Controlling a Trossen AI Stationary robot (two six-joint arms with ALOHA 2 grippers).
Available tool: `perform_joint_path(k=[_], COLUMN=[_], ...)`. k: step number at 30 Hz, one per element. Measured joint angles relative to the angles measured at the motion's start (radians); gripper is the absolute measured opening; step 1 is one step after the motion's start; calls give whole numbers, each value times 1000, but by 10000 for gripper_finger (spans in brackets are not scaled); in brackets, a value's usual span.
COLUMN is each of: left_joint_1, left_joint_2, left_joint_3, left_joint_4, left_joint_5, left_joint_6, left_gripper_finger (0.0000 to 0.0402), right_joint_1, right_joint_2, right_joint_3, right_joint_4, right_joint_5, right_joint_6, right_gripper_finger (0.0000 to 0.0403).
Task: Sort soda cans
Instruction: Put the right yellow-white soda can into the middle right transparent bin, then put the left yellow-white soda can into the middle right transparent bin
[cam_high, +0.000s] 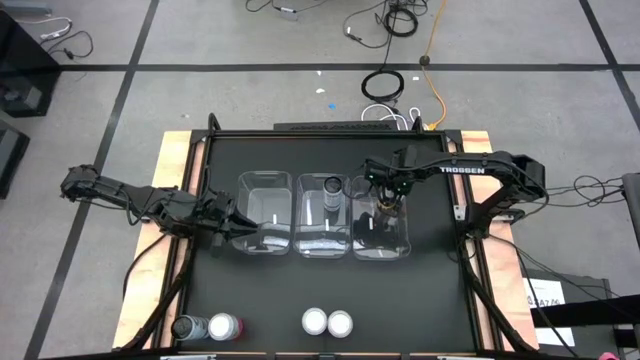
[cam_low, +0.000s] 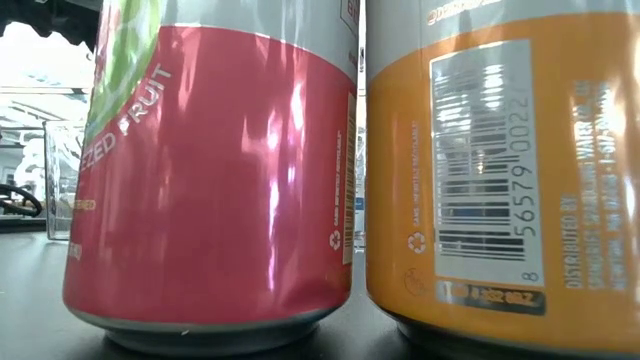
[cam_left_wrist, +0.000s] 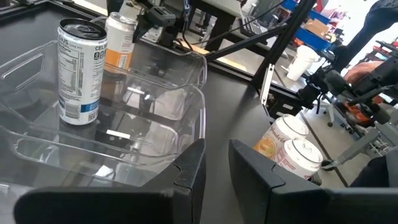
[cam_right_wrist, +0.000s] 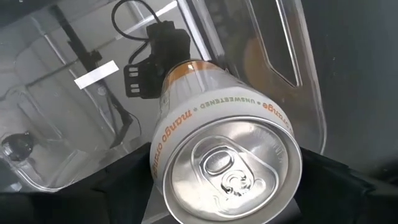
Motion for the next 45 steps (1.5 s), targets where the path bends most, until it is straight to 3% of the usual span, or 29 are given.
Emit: perform_joint_path(k=[6,19,36,45], left_joint_1=[0,0,0,0], left_joint_2=[0,0,0,0], left_joint_3=[0,0,0,0], left_joint_4=[0,0,0,0], left_joint_5=[0,-1,-1,-1], left_joint_6=[0,0,0,0], left_gripper_finger=[80,80,80,80], right_joint_1=[0,0,1,33], right_joint_2=[0,1,1,1], right_joint_3=[0,13,187,371], right_joint_4=[-7,-13,-118,-202], right_joint_5=[5,4,4,-7], right_joint_6=[-28,0,-53,135], right_gripper_finger=[352,356,357,357])
